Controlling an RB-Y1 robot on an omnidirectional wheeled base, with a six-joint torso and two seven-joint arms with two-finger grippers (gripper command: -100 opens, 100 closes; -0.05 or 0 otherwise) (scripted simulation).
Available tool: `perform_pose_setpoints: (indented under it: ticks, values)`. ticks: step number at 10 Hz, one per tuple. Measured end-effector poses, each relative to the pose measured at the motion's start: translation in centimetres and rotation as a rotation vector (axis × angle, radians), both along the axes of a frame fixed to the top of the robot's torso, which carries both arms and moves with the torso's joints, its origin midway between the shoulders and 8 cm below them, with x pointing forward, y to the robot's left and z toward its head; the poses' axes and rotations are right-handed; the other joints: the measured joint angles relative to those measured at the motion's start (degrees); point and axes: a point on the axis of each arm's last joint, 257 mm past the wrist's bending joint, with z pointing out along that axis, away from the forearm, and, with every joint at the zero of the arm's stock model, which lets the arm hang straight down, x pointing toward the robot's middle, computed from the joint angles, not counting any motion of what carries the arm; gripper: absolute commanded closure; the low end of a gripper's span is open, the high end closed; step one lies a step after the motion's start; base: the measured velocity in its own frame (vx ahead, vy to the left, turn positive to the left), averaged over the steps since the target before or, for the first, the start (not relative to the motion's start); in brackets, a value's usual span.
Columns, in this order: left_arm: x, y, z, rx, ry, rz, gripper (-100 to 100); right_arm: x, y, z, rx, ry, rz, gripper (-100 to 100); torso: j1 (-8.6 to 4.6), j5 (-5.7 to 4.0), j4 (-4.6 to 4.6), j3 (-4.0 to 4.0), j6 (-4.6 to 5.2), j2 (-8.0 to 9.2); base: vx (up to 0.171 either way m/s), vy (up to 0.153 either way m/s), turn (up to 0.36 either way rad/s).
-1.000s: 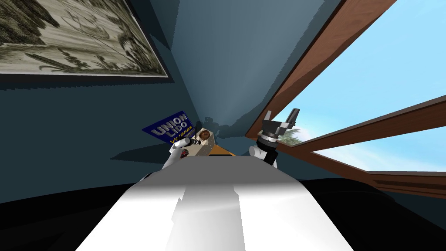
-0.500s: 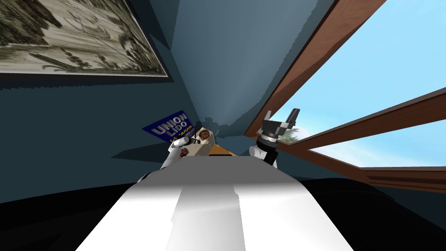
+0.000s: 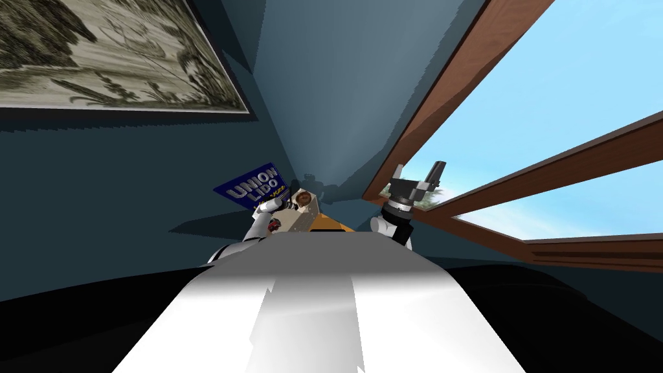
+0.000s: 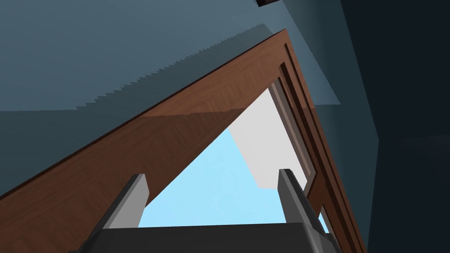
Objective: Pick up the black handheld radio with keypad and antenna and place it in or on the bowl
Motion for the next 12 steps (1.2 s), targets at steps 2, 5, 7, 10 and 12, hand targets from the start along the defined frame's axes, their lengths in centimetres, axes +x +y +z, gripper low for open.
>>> perform_pose_setpoints:
  ticks: [2, 5, 7, 10, 12]
  values:
    - [1.3, -0.2, 0.7, 0.000, -0.006, -0.003, 100, 0.0, 0.0, 0.0, 0.000, 0.000, 0.000, 0, -0.04, -0.02, 0.01, -0.01, 0.00, -0.03, -0.041, -0.005, 0.012]
    - [3.4, -0.9, 1.5, -0.003, -0.010, -0.011, 100, 0.0, 0.0, 0.0, 0.000, 0.000, 0.000, 0, -0.09, -0.03, -0.01, -0.07, 0.01, -0.15, -0.020, -0.015, 0.034]
    - [4.9, -1.5, 2.4, -0.006, -0.010, -0.019, 100, 0.0, 0.0, 0.0, 0.000, 0.000, 0.000, 0, -0.12, -0.02, -0.03, -0.14, 0.05, -0.27, 0.009, -0.018, 0.050]
    - [7.2, -2.9, 3.6, -0.010, -0.009, -0.033, 100, 0.0, 0.0, 0.0, 0.000, 0.000, 0.000, 0, -0.14, 0.05, -0.08, -0.28, 0.18, -0.50, 0.016, -0.018, 0.046]
    - [8.5, -3.7, 4.5, -0.012, -0.009, -0.046, 100, 0.0, 0.0, 0.0, 0.000, 0.000, 0.000, 0, -0.15, 0.07, -0.10, -0.34, 0.23, -0.60, 0.020, -0.018, 0.072]
